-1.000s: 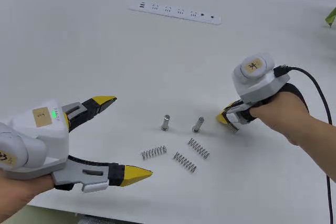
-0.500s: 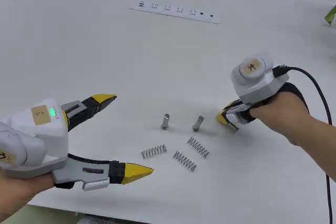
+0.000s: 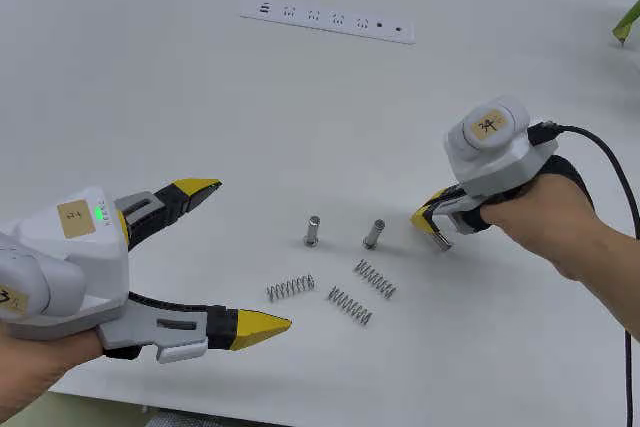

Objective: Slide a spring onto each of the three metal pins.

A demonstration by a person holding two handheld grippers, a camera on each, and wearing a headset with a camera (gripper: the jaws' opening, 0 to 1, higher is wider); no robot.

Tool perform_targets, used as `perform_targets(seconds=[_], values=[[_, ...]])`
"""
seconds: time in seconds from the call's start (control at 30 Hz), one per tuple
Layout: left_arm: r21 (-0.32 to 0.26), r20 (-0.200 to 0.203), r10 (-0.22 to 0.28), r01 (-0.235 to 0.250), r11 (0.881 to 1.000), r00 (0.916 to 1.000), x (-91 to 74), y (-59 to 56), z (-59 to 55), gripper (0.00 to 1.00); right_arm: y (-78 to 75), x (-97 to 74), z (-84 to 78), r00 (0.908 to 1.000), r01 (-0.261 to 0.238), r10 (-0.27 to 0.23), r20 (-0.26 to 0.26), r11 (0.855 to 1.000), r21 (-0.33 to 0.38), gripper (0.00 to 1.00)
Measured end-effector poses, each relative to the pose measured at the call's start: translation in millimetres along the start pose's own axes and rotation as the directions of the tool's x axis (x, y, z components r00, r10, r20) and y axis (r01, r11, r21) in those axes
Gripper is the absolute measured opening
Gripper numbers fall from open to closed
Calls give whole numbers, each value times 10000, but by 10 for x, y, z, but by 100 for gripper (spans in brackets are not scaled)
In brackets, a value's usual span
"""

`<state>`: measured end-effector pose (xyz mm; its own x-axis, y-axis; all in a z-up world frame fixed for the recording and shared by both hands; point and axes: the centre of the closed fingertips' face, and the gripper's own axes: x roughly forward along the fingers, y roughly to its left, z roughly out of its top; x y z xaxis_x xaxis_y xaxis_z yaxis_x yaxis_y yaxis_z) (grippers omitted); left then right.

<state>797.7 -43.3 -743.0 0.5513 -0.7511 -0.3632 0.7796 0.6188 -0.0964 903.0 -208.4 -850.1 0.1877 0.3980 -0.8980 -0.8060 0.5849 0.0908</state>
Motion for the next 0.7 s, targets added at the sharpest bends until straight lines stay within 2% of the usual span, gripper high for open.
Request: perform_targets(seconds=[0.7], values=[[93,-27,-126,126,9999,9999,26,-44,36,99,51,-194,-36,9975,76,-84,708,9999,120,9]])
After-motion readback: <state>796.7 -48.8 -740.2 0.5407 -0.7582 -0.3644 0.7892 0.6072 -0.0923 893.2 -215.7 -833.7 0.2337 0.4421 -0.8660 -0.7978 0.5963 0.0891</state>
